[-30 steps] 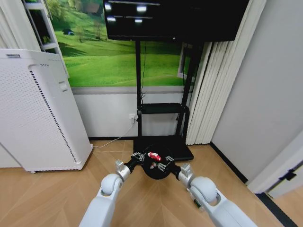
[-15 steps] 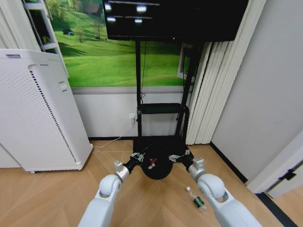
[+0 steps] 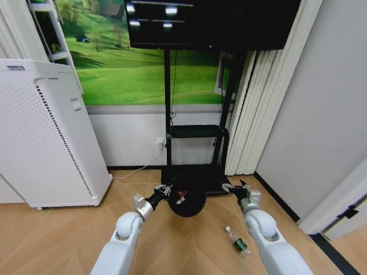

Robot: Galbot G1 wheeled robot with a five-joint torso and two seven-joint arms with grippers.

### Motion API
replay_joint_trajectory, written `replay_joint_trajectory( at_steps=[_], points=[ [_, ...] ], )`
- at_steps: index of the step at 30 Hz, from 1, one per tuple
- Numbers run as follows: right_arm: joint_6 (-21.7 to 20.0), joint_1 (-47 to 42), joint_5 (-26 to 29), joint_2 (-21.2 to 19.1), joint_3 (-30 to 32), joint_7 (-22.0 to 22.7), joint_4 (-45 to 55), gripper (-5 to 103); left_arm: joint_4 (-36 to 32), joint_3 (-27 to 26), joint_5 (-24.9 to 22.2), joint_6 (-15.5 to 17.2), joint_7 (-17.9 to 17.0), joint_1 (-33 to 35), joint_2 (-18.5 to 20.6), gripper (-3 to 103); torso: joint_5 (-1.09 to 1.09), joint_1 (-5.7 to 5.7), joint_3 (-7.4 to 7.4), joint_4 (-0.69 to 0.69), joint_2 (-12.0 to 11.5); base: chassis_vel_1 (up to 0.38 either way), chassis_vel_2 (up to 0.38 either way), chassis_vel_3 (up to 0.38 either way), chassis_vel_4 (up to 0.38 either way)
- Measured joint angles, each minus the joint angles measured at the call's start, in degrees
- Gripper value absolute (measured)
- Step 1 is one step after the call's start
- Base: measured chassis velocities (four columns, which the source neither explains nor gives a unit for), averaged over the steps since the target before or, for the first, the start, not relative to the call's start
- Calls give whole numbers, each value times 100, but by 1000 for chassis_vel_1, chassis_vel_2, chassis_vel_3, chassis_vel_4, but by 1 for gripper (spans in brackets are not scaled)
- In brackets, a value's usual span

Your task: Pick up the trash bin and place the garbage on the floor into it.

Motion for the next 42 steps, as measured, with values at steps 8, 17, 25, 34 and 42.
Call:
replay_joint_trajectory(
  at_steps=[8,17,25,34,42],
  points=[
    [14,16,-10,-19,-66,-85,-7,100,-13,-29,-3,6,-2,9,18,8,0,0,0,-1,0,-153,-171,151,157],
    [99,35,-191,-68,-200,-167,-57,100,-19,-23,10,6,0,12,-12,8,2,0,0,-2,0,-160,-169,158,170],
    [-690,-519,158,-525,-356,-484,-153,100,-82,-48,12,6,-17,28,-8,8,0,0,0,2,0,23,17,-21,-21],
    [-843,-485,-12,-819,-599,-1070,-1496,100,-174,-106,-11,7,-10,59,1,8,2,0,0,-2,0,7,3,-2,-4],
    [-1065,-466,-470,-730,-746,-1570,-2562,100,-267,-220,-33,0,33,127,33,8,1,0,0,-1,0,0,0,0,0]
  ],
)
